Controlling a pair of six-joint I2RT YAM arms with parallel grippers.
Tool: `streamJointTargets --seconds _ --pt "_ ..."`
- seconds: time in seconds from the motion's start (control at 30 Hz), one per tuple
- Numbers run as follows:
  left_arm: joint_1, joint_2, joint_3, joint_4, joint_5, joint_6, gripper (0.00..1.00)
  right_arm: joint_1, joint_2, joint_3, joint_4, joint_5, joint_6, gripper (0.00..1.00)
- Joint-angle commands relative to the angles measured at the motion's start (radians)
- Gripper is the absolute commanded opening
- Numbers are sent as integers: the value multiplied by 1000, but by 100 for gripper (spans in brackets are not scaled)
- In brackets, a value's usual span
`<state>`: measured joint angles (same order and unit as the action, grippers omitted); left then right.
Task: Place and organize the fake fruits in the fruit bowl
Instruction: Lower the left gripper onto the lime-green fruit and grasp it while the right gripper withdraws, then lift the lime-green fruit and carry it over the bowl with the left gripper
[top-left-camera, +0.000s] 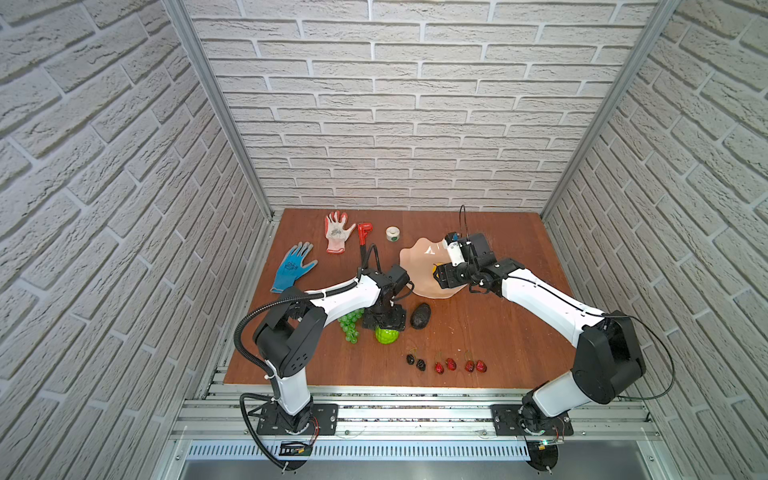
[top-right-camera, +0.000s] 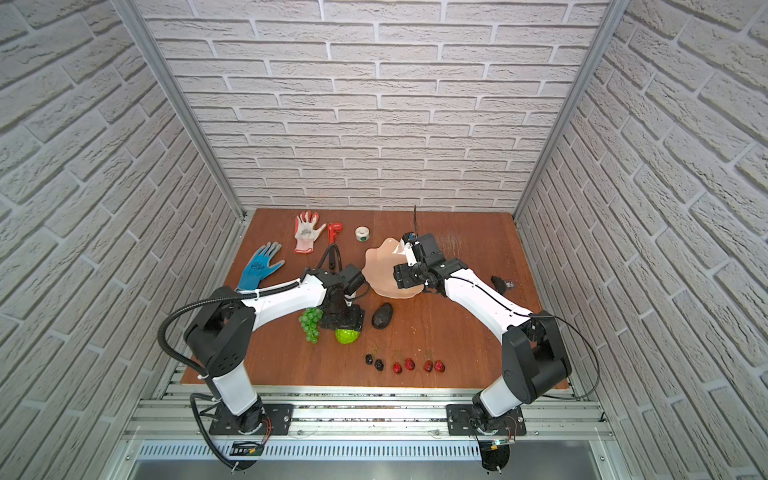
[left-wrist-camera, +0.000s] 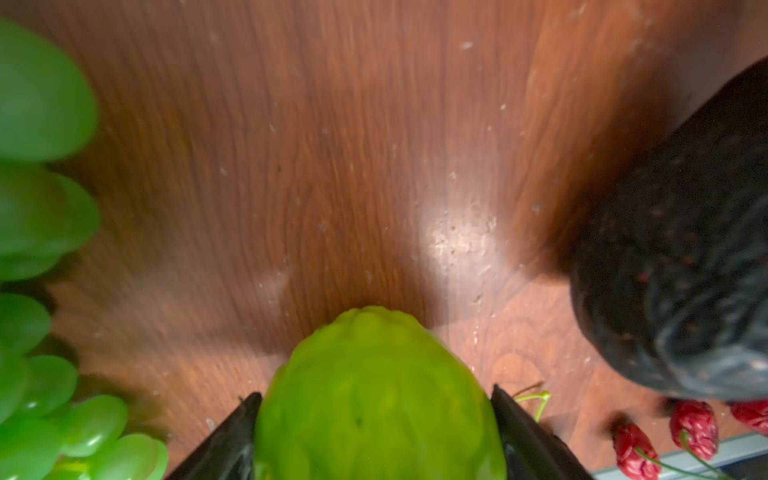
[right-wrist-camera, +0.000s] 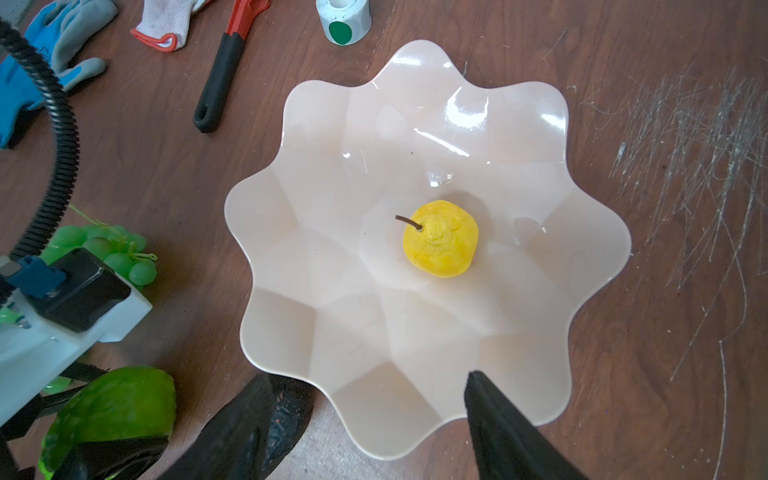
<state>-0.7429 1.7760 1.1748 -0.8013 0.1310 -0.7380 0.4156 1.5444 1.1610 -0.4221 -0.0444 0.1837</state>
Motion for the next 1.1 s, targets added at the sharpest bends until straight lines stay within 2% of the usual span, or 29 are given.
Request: streamJointTargets --seconds 0.0,0.2,0.3,0.5,0.67,0.8,1.07 --pt "-7 1 -17 8 13 -10 81 0 -21 3 34 -3 -2 75" --pt "-6 -26 -22 10 -11 -15 64 0 -25 1 29 -13 3 74" --pt "-4 -42 -8 5 15 -1 58 0 -36 -7 32 -10 5 74" --pt "-3 -122 19 -28 49 62 54 0 -49 -1 19 -2 1 74" --pt "-1 -186 116 -113 30 254 48 0 -75 -43 45 -13 37 73" --pt "14 -192 220 -131 12 405 48 0 -121 -98 49 -13 66 73" --pt "34 -31 439 -37 35 683 51 -1 -268 -182 -3 44 94 73"
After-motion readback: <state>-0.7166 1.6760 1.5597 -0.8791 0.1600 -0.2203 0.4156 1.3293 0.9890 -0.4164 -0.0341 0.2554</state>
